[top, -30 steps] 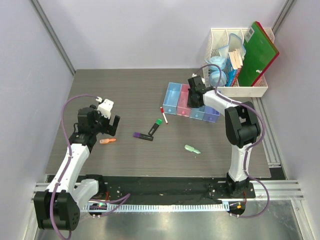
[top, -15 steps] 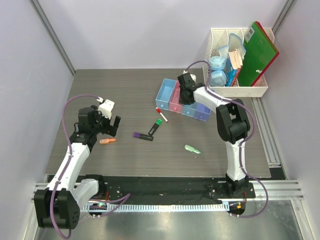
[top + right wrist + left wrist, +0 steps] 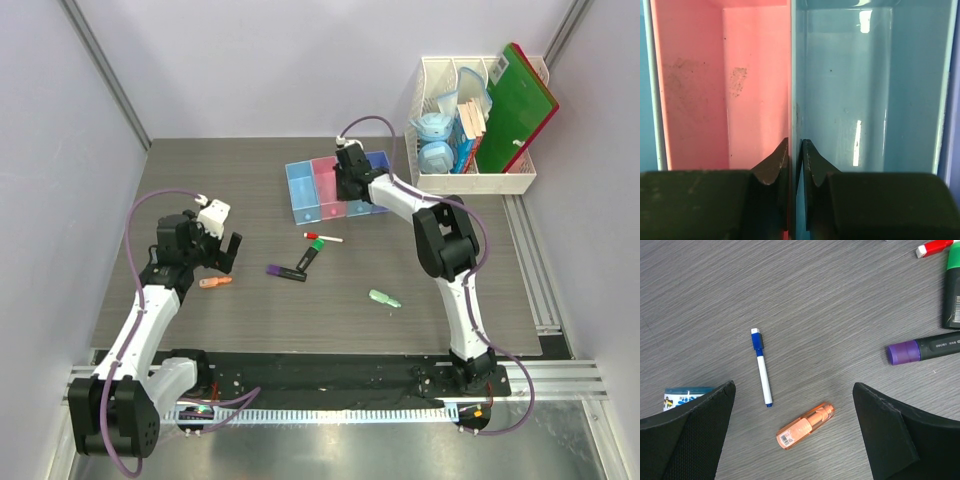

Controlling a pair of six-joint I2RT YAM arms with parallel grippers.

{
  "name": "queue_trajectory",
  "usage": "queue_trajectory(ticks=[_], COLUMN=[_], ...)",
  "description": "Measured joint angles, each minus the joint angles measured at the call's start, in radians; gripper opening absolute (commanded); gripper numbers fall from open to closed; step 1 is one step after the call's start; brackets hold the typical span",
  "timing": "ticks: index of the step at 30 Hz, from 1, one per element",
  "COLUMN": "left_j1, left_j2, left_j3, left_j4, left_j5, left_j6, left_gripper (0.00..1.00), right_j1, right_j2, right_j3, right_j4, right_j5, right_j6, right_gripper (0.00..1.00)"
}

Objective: Sort the stationery into containers
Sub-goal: Move the storage box to the center of the board.

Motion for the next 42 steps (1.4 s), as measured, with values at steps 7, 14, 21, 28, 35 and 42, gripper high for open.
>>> queue_trajectory(ticks=[7, 14, 21, 28, 35, 42], left_j1=[0.000, 0.000, 0.000, 0.000, 0.000, 0.000], left_j2=[0.000, 0.000, -0.001, -0.003, 0.001, 0.019], left_j3=[0.000, -0.004, -0.010, -0.010, -0.010, -0.007], left_j4=[0.000, 0.000, -0.001, -0.006, -0.013, -0.021], left_j5=[0.000, 0.000, 0.000, 0.000, 0.021, 0.050], left_j6=[0.004, 0.011, 0.026, 0.035, 0.049, 0.050], left_gripper=[1.00, 1.00, 1.00, 1.00, 1.00, 1.00], right_j1=[0.023, 0.045, 0.073, 0.094, 0.103, 0.103], right_j2=[-0.019, -0.098, -0.137, -0.168, -0.222, -0.203], right_j3=[-0.051, -0.197, -0.255, -0.297, -0.370, -0.342], right_j4=[0.069, 0.165, 0.163, 0.170, 0.172, 0.149], right_j5=[0.013, 0.077, 0.094, 0.108, 0.113, 0.123], right_j6=[-0.037, 0.020, 0.084, 0.160, 0.259, 0.284], right_gripper=[0.01, 0.01, 0.01, 0.01, 0.01, 0.06])
